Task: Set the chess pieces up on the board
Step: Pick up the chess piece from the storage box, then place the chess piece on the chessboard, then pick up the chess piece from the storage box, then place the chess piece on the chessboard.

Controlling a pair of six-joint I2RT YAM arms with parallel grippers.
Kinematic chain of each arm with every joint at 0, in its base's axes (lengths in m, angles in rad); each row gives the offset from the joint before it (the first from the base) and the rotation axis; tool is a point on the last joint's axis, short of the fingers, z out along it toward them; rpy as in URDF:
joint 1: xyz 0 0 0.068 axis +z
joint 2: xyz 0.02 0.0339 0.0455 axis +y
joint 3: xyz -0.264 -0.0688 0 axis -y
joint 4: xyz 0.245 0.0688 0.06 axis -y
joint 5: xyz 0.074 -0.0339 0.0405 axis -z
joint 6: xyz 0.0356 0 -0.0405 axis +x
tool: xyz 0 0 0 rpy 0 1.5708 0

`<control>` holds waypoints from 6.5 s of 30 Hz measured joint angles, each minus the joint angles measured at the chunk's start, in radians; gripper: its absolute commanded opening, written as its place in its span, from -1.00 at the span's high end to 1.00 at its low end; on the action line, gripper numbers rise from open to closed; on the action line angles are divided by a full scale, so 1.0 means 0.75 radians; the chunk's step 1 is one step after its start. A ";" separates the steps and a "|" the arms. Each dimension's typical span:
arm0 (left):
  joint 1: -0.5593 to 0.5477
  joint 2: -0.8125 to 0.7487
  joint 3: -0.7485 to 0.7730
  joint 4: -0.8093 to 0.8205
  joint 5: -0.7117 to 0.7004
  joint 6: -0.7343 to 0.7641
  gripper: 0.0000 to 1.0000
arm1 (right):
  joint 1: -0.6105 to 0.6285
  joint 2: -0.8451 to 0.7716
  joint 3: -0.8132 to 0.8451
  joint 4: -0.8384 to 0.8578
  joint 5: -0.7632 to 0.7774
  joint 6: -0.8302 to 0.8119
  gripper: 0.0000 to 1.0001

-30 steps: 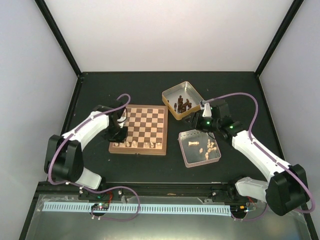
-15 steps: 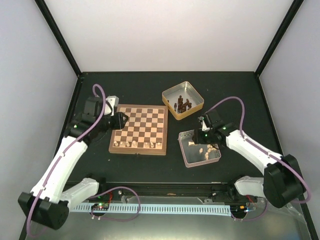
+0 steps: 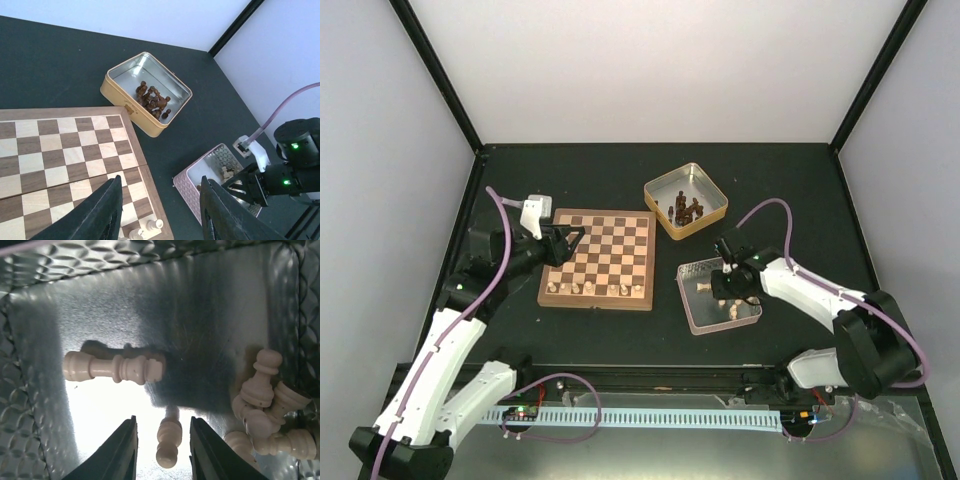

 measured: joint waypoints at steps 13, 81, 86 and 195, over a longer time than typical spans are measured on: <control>0.000 -0.030 0.000 0.005 0.001 0.031 0.09 | 0.055 0.104 -0.006 -0.023 0.061 0.044 0.89; 0.000 -0.402 -0.060 -0.079 -0.351 0.105 -0.20 | 0.554 0.733 0.970 -0.147 0.140 0.078 0.14; 0.000 -0.390 -0.059 -0.077 -0.346 0.105 -0.21 | 0.537 0.448 0.840 -0.061 0.245 0.157 0.11; -0.144 0.226 -0.104 0.371 0.605 -0.365 -0.34 | 0.333 -0.647 -0.242 0.999 -0.265 -0.413 0.75</control>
